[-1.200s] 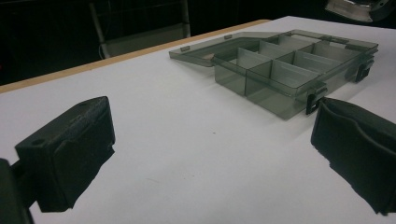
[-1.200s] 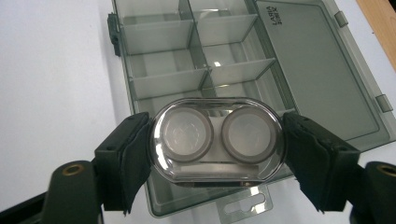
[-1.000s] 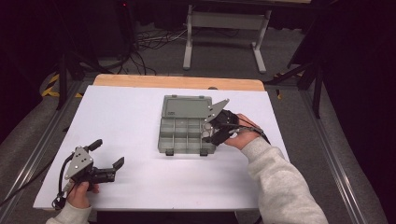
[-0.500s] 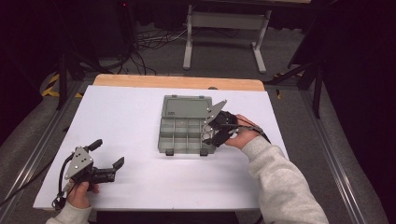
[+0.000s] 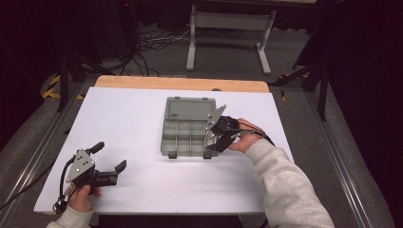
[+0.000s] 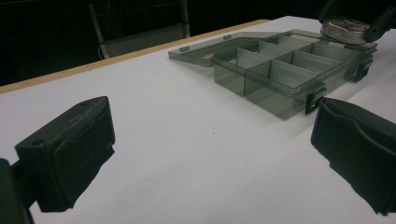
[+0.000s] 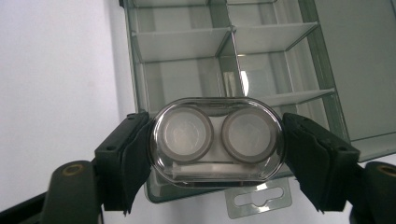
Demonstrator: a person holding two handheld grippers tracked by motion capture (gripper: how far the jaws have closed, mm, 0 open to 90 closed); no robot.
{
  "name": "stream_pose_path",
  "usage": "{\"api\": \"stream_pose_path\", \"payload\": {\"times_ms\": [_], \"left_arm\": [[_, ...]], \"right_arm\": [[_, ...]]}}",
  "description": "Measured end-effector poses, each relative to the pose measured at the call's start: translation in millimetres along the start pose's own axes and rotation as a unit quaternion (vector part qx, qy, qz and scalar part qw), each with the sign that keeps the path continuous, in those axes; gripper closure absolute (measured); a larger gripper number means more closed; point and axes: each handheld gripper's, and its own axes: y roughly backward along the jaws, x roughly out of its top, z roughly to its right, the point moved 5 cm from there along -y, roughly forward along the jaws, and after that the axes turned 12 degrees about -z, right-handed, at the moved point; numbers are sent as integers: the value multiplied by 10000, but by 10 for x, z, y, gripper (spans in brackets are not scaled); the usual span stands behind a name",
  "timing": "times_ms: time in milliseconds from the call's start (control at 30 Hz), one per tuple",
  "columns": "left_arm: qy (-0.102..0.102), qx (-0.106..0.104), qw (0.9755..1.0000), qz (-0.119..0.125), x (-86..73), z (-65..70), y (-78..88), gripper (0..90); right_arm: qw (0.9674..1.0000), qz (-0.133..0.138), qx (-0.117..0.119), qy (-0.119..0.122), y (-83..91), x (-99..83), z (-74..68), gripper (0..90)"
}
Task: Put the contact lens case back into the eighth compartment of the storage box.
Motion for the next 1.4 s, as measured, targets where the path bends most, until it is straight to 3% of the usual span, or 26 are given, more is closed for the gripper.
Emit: {"api": "stream_pose_path", "payload": {"times_ms": [433,833,900,1400], "left_arm": [[-12,-6,10000,-2,0,2,-1,4],[9,-1,10000,17,1,3,-1,4],[9,-1,10000,16,1,3,-1,4],[17,3,10000,17,1,1,-1,4]], "right_arm": [[9997,-189,-119,64,-49,-35,-3,268],[9996,-196,-181,84,-68,-34,3,255],[9997,-111,-182,88,-63,-24,14,214],[9991,280,-306,-62,108,-12,25,195]]}}
